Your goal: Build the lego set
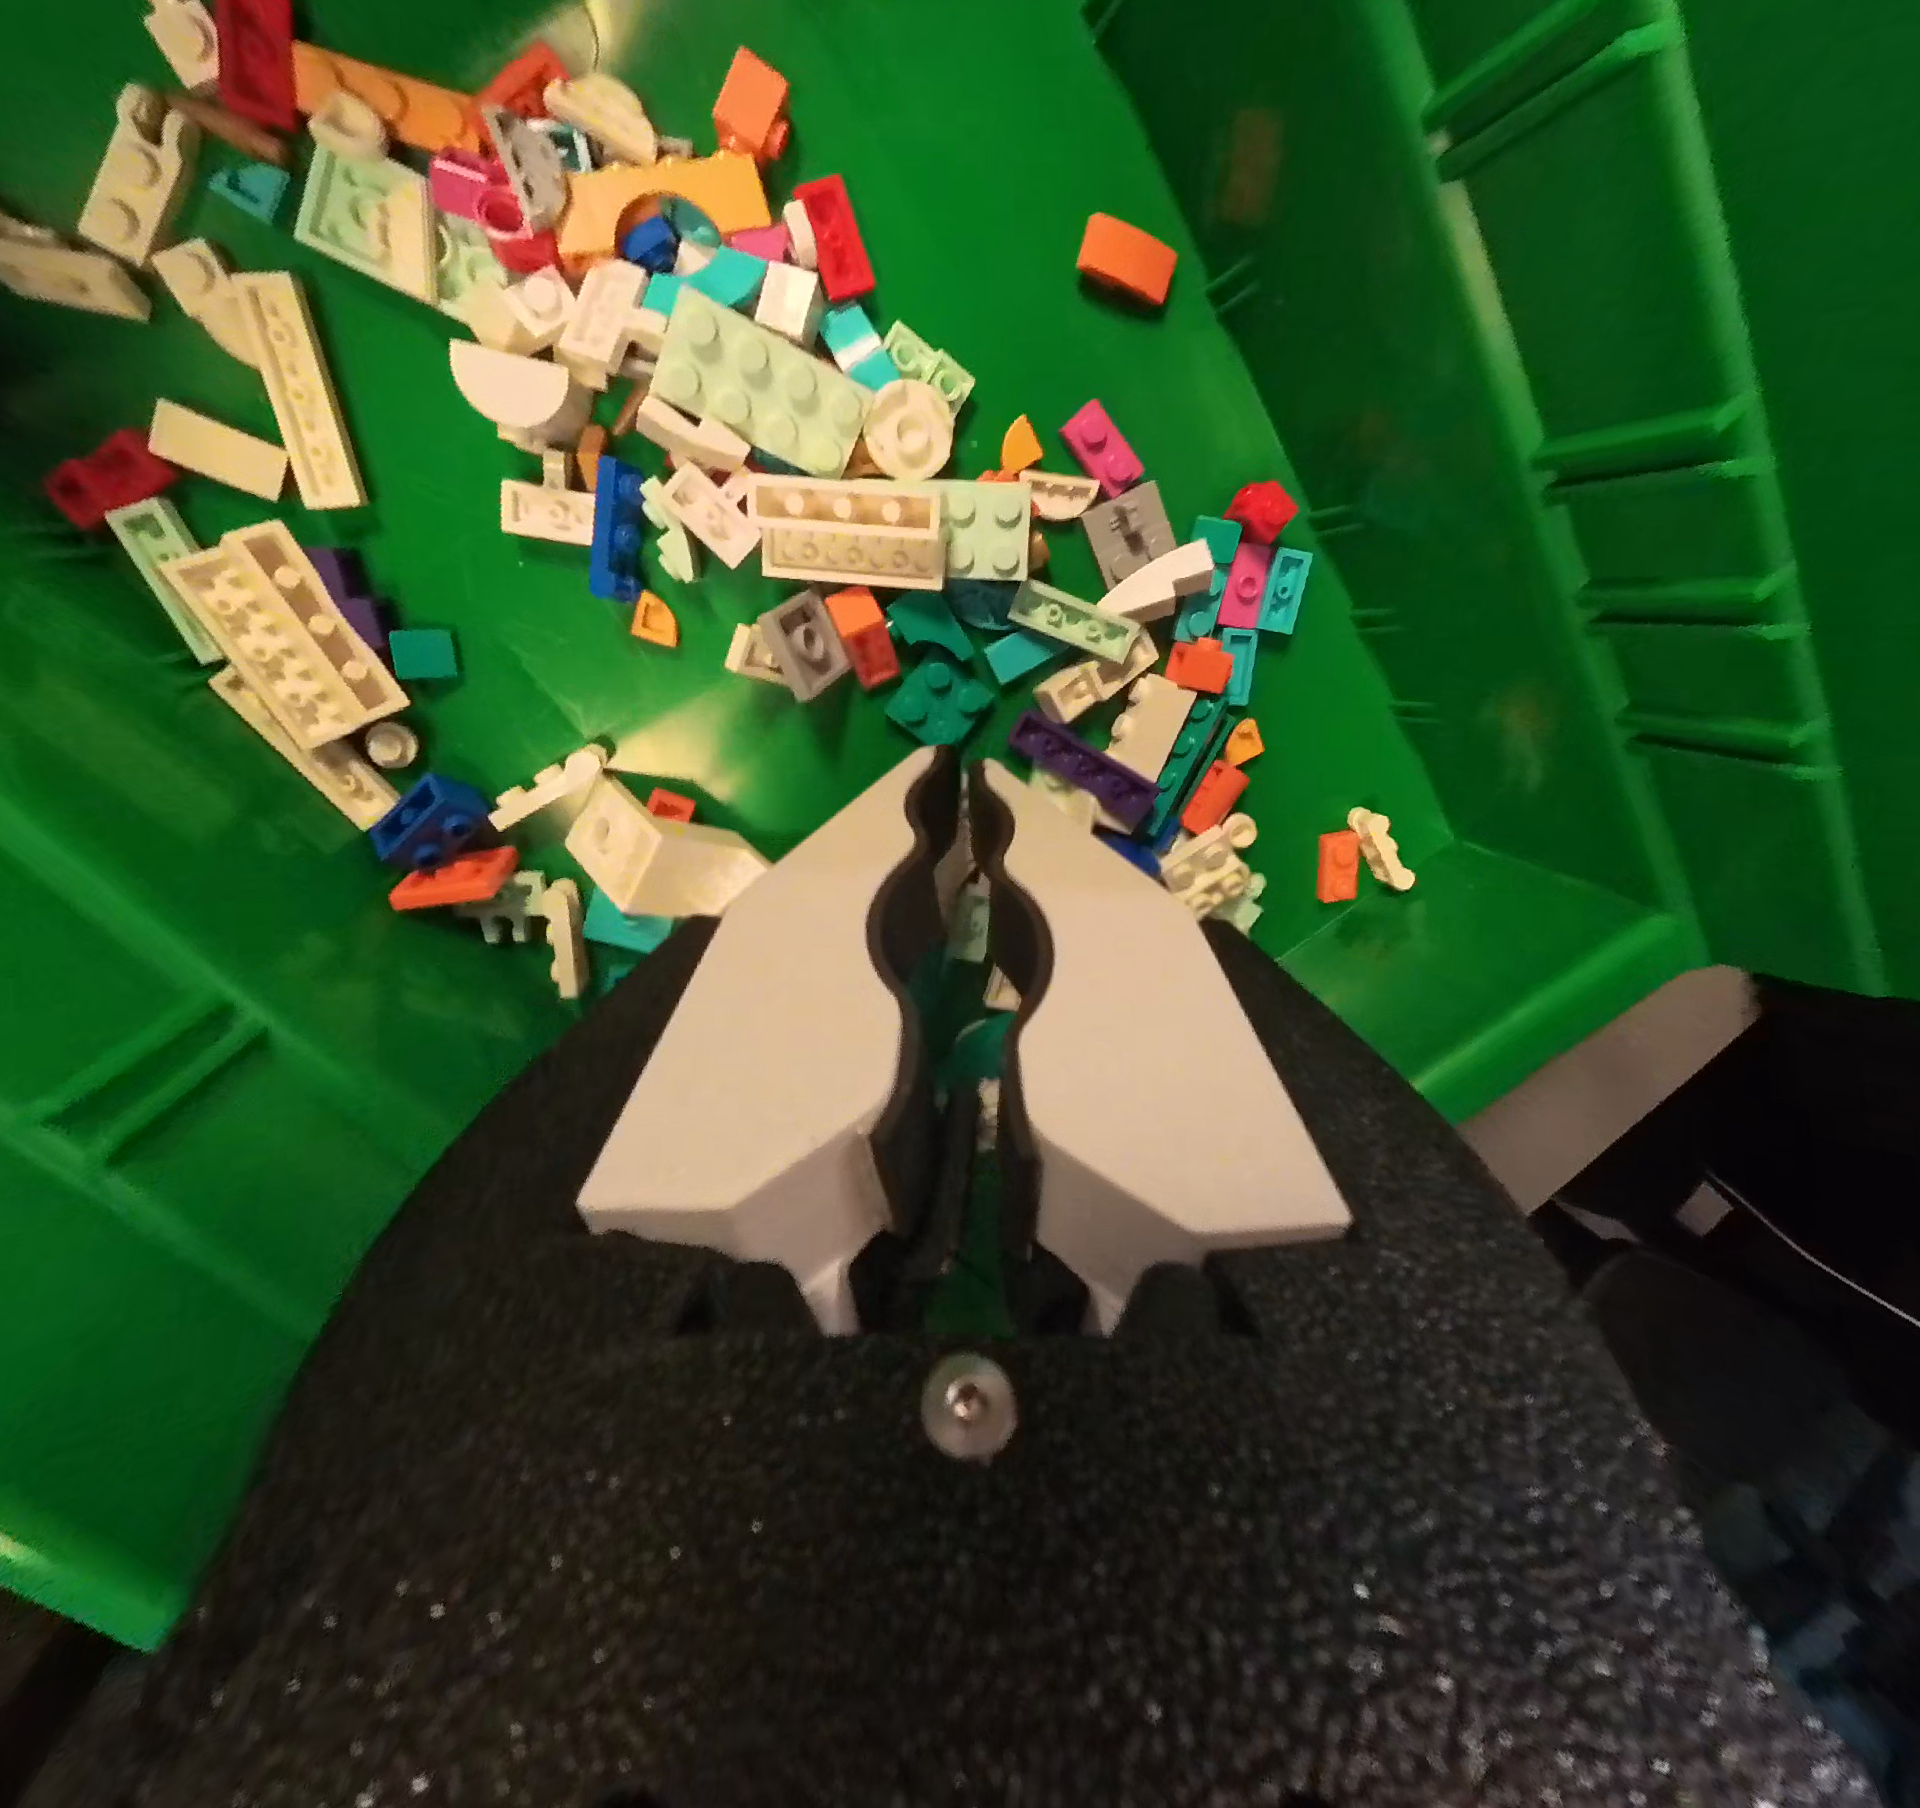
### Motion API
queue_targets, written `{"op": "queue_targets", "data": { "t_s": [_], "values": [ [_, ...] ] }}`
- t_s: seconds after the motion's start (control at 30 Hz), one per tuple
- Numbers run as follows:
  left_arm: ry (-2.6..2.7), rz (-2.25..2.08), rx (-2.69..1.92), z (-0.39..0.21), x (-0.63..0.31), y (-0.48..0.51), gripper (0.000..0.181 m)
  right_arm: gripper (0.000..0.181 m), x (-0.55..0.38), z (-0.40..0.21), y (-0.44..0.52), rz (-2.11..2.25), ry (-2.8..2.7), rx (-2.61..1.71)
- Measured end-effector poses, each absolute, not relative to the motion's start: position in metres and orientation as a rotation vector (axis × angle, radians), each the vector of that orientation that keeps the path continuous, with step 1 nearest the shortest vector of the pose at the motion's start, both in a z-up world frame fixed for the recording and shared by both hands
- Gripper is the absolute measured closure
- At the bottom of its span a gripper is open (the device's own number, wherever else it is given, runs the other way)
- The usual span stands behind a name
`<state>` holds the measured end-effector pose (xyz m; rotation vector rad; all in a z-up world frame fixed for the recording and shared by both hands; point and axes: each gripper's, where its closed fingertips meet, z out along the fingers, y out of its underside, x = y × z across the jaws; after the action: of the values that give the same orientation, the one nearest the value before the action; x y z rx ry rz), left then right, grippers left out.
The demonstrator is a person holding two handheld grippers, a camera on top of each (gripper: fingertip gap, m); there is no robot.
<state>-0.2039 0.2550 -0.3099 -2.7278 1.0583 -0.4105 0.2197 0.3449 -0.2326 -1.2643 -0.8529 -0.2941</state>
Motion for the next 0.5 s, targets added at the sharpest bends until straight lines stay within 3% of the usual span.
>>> {"op": "queue_targets", "data": {
  "t_s": [0.5],
  "values": [
    [0.993,-0.408,-2.704,-0.3115,-0.2037,0.2454,0.181,0.181,0.2231,-0.2311,0.347,-0.298,-0.827,-1.271]
  ]
}}
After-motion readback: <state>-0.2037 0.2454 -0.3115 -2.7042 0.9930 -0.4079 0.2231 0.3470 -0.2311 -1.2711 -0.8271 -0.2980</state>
